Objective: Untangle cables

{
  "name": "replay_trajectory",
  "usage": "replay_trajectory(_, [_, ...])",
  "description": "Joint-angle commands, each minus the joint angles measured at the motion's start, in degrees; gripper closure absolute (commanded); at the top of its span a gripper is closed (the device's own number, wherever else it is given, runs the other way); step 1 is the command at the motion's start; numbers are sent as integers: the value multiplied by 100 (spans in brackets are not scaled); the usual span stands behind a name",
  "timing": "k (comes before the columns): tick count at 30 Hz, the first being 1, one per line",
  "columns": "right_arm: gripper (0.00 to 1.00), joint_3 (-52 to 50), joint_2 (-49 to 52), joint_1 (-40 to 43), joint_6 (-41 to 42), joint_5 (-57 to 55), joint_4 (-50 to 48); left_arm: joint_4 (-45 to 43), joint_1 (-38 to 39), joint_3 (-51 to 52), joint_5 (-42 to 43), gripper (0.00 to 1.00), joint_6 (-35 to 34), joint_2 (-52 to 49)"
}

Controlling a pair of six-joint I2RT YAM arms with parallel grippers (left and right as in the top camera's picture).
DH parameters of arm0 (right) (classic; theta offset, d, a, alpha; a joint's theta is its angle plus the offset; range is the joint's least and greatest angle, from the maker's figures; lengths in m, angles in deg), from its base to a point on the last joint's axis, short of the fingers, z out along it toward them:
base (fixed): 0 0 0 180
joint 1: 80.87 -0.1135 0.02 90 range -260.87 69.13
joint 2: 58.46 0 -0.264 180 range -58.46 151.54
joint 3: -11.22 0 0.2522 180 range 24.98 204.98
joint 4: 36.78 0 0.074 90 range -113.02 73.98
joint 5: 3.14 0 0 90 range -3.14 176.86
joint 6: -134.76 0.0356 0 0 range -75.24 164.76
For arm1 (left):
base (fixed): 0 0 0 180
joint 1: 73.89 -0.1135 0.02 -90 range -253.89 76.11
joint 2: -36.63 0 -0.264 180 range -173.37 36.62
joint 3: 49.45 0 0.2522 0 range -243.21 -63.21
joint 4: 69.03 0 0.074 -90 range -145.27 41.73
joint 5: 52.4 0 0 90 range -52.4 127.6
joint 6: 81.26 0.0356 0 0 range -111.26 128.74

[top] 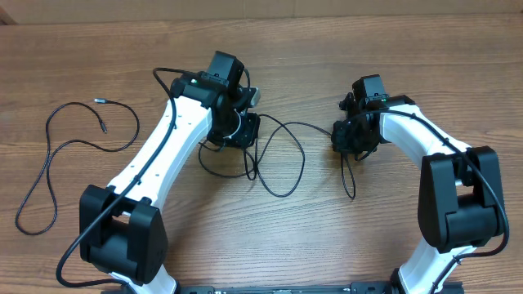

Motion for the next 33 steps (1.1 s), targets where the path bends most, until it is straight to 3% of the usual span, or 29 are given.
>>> replay_trajectory(1, [96,-52,-142,20,-2,-52,-46,-11,83,31,125,96,485,-37])
replay_trajectory(16, [96,-66,-133,20,-2,-15,-42,-372,992,164,-1062,96,1316,-39])
replay_trajectory(22, [96,-66,-133,20,-2,-15,-42,-496,1156,501,-1504,95,1231,-39])
replay_trajectory(23, [96,-66,-133,20,-2,-15,-42,-503,1156,555,-1504,92,1123,-39])
replay_trajectory(25, [96,-66,-133,20,-2,-15,-44,-525,1156,632,-1504,74,1003,-39])
replay_trajectory(29, [96,-66,-133,20,-2,-15,-42,-601,1156,691,-1502,55,914,-39])
replay_trajectory(31, [96,-66,-133,20,-2,-15,-42,-632,1156,691,-1504,35,841,-39])
replay_trajectory(33, [96,-66,-133,20,-2,-15,-42,-671,1154,691,-1506,28,811,-39])
